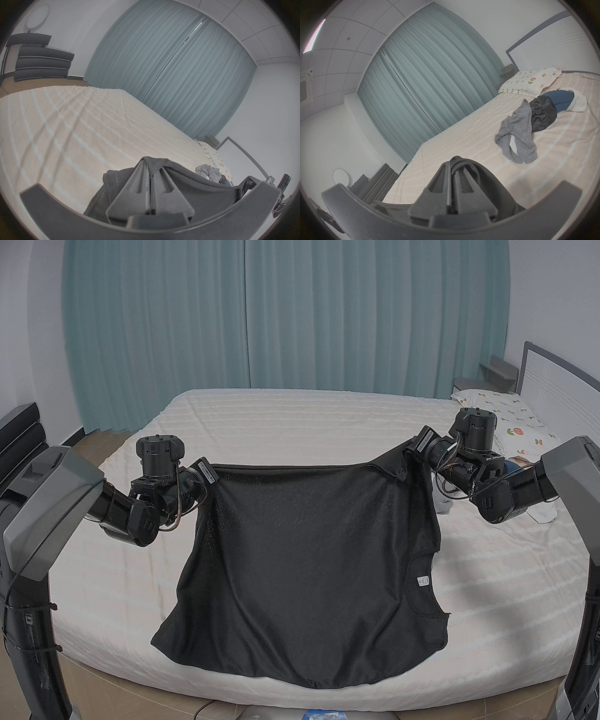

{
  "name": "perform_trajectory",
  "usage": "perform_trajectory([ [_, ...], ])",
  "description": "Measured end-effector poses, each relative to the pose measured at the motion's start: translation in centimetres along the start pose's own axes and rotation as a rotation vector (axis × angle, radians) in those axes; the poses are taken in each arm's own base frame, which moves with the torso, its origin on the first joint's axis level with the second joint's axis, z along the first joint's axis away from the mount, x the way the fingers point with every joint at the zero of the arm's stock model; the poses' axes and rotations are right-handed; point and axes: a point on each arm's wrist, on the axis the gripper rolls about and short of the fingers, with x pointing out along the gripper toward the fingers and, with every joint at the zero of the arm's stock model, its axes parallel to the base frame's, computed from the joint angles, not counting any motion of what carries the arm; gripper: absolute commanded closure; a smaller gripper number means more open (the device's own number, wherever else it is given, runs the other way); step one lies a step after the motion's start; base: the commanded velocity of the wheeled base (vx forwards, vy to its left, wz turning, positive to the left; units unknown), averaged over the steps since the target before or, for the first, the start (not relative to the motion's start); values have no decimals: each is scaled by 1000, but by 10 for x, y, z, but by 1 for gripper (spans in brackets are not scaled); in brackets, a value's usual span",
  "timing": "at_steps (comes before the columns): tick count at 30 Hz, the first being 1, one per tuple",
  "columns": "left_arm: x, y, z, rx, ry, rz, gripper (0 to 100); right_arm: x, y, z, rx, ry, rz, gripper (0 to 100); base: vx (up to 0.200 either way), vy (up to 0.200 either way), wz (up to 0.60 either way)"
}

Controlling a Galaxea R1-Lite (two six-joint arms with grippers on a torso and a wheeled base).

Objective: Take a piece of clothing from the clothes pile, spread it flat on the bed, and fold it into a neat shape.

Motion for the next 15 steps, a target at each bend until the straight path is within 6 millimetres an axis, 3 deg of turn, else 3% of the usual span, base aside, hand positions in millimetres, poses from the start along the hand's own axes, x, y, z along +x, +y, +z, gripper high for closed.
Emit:
perform_trajectory([
  [2,5,4,-5,1,12,8,100,5,-5,-5,-2,8,-13,100,0,0,0],
  [3,8,6,-9,0,20,14,0,8,-8,-9,-3,14,-20,100,0,0,0],
  [6,15,11,-16,1,34,25,0,15,-15,-18,-5,28,-33,100,0,0,0],
  [7,17,13,-19,1,39,29,0,18,-17,-22,-6,33,-37,0,0,0,0],
  [15,43,37,-48,2,92,80,0,41,-47,-61,-12,102,-94,0,0,0,0],
])
